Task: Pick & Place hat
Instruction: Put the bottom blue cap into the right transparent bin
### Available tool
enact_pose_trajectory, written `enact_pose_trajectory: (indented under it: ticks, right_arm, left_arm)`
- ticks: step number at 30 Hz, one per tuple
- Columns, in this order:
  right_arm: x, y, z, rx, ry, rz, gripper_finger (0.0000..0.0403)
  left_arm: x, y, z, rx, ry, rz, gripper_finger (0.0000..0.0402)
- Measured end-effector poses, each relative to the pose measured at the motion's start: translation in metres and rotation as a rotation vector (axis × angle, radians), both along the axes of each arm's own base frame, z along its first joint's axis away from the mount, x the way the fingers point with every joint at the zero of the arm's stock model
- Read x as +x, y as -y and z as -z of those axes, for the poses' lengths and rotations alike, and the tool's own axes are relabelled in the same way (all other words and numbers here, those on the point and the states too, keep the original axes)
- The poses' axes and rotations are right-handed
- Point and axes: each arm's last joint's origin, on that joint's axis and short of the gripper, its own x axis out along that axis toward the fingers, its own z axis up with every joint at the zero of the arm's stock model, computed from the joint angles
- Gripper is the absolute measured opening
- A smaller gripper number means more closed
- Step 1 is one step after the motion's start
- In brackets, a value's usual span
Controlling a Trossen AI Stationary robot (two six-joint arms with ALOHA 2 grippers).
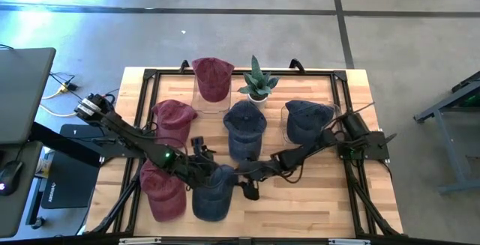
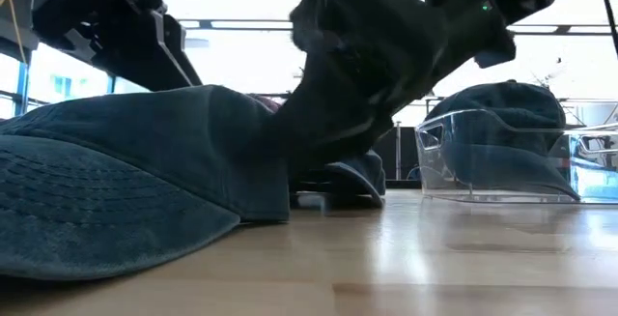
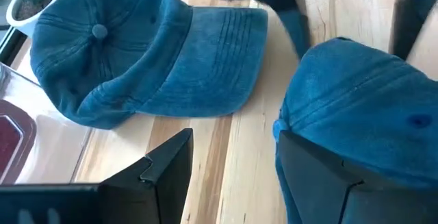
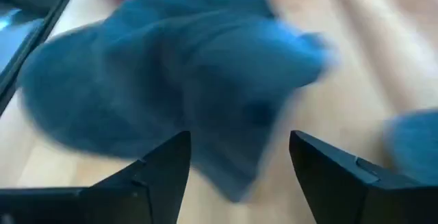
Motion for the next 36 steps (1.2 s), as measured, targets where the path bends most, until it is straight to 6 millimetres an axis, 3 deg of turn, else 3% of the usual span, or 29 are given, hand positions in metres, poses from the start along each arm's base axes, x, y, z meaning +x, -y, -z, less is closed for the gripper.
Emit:
enact_pose_trajectory:
  ticks: [4, 11, 15, 17, 23, 26, 28, 31, 36]
  right_arm:
    - [0.008, -0.006, 0.0, 0.001, 0.045, -0.104, 0.019]
    - [0.003, -0.012, -0.016, -0.011, 0.07, -0.212, 0.0017]
    - [-0.014, -0.023, -0.038, -0.114, 0.024, -0.258, 0.0026]
    - [-0.031, -0.031, -0.057, -0.244, 0.009, -0.296, 0.002]
    - [-0.083, -0.058, -0.118, -0.768, 0.164, -0.555, 0.001]
    - [-0.098, -0.063, -0.141, -0.824, 0.244, -0.541, 0.0006]
    - [-0.102, -0.062, -0.148, -0.823, 0.255, -0.536, 0.0003]
    - [-0.105, -0.062, -0.143, -0.856, 0.206, -0.538, 0.0006]
    - [-0.117, -0.061, -0.14, -0.985, 0.118, -0.534, 0.0004]
  left_arm:
    - [0.001, 0.001, -0.001, 0.003, 0.019, -0.006, 0.0209]
    - [0.002, 0.014, -0.011, 0.022, 0.097, 0.114, 0.0209]
    - [0.005, 0.026, -0.021, 0.038, 0.162, 0.279, 0.0209]
    - [0.003, 0.031, -0.028, 0.055, 0.199, 0.36, 0.0209]
    - [0.001, 0.032, -0.061, 0.112, 0.367, 0.515, 0.0209]
    - [0.005, 0.027, -0.074, 0.089, 0.456, 0.613, 0.0209]
    - [0.008, 0.023, -0.075, 0.072, 0.475, 0.666, 0.0209]
    - [0.015, 0.014, -0.078, 0.027, 0.508, 0.728, 0.0209]
    - [0.031, -0.001, -0.065, -0.021, 0.453, 0.744, 0.0209]
